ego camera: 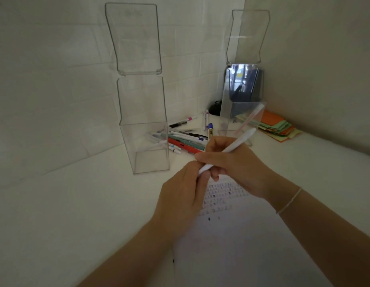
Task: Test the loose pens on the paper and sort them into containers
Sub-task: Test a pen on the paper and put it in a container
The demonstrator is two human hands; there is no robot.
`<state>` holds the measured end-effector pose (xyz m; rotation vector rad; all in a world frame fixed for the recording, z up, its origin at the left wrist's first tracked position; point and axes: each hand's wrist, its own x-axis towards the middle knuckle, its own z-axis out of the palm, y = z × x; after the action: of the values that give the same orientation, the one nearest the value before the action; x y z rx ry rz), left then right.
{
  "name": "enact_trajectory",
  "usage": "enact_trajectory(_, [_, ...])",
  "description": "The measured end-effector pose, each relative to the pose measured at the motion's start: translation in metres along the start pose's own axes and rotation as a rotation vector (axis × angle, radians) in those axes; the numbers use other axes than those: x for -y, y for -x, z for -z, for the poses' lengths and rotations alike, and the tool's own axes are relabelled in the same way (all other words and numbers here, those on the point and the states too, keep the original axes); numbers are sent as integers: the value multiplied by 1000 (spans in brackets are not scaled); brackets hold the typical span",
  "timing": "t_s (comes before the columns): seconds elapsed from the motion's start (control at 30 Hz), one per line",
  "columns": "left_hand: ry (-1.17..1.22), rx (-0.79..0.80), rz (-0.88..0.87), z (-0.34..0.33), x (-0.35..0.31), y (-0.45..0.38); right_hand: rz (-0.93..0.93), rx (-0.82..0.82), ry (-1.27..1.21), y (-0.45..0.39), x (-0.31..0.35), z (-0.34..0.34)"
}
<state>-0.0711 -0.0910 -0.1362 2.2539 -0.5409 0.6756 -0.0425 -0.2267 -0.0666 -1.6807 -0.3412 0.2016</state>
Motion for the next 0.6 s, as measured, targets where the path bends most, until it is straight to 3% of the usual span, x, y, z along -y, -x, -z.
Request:
enact_trajectory(0.1, [-55, 9, -71, 6, -2, -2, -38, 86, -20, 5, 12, 8])
enact_trajectory(0.27, [73, 63, -99, 9, -8, -1, -82, 166, -102, 17, 20, 15])
enact_trajectory(0.3, [132, 85, -49, 9, -10, 1, -100, 135, -173, 18, 18, 15])
enact_trajectory(0.37, [225, 100, 109, 11, -8, 1, -98, -143, -274, 16, 10, 22])
enact_trajectory(0.4, [225, 93, 166, 11, -4, 0, -4, -377, -173, 16, 4, 26])
enact_trajectory(0.43, [194, 81, 186, 12, 0, -2, 160, -615, 67, 18, 1, 27])
enact_trajectory(0.47, [162, 75, 182, 12, 3, -3, 373, -740, 399, 22, -2, 27])
enact_trajectory(0.5, [150, 83, 163, 12, 3, -4, 599, -663, 731, 25, -7, 26])
enact_trajectory(0.53, [161, 94, 133, 11, 2, -4, 775, -465, 1007, 28, -13, 21])
enact_trajectory(0.57, [201, 102, 108, 10, -1, -3, 842, -261, 1178, 29, -20, 14])
enact_trajectory(0.6, [264, 104, 107, 9, -4, -1, 794, -102, 1272, 31, -24, 7])
